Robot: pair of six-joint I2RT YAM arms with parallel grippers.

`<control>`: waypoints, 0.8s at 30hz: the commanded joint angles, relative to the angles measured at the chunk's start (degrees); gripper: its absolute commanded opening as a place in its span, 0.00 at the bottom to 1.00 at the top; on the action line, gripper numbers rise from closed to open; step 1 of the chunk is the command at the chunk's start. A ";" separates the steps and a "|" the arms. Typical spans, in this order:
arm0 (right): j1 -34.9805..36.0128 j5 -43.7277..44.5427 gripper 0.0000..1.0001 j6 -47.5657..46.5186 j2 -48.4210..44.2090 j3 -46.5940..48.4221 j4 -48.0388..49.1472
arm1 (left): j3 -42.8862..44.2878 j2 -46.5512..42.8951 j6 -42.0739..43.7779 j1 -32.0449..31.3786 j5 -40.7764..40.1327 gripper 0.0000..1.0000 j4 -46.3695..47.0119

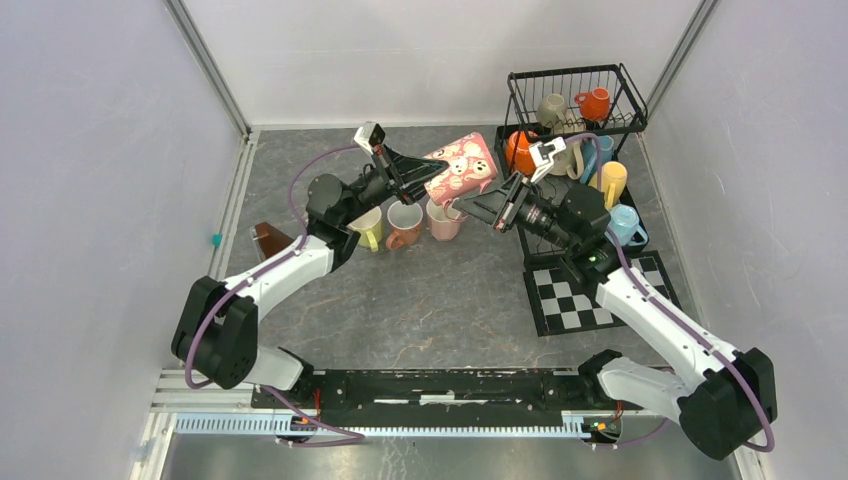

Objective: Unload the cups from the dish rack
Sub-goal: Place the cup at the center of the board.

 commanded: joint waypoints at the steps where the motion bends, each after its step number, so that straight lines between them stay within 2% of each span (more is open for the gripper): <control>1: 0.00 -0.12 0.01 -5.18 -2.18 0.56 5.04 | 4.14 -0.72 -0.40 -0.44 0.87 0.02 0.51; 2: -0.06 0.27 0.10 -5.90 -2.49 0.59 4.17 | 4.49 -1.13 0.68 -0.46 0.83 0.02 -0.79; 4: 0.01 1.01 0.37 -6.96 -3.14 0.59 3.00 | 5.33 -2.08 3.35 -0.50 0.64 0.02 -3.93; 5: 0.01 1.23 0.54 -7.53 -3.40 0.67 2.26 | 5.80 -2.48 4.69 -0.50 0.60 0.02 -5.66; 7: -0.02 1.83 0.78 -9.28 -4.04 1.08 0.19 | 6.68 -3.53 7.73 -0.47 0.05 0.02 -8.93; 10: 0.01 3.31 0.97 -13.17 -5.49 2.23 -5.06 | 8.09 -5.38 12.34 -0.48 -0.55 0.02 -14.53; 20: -0.03 16.49 0.98 -29.99 -13.18 6.18 -29.14 | 15.41 -11.98 31.33 -0.26 -2.12 0.02 -41.45; 24: -0.02 19.72 0.98 -34.28 -13.09 8.65 -34.76 | 18.29 -15.11 41.00 -0.27 -5.36 0.02 -58.00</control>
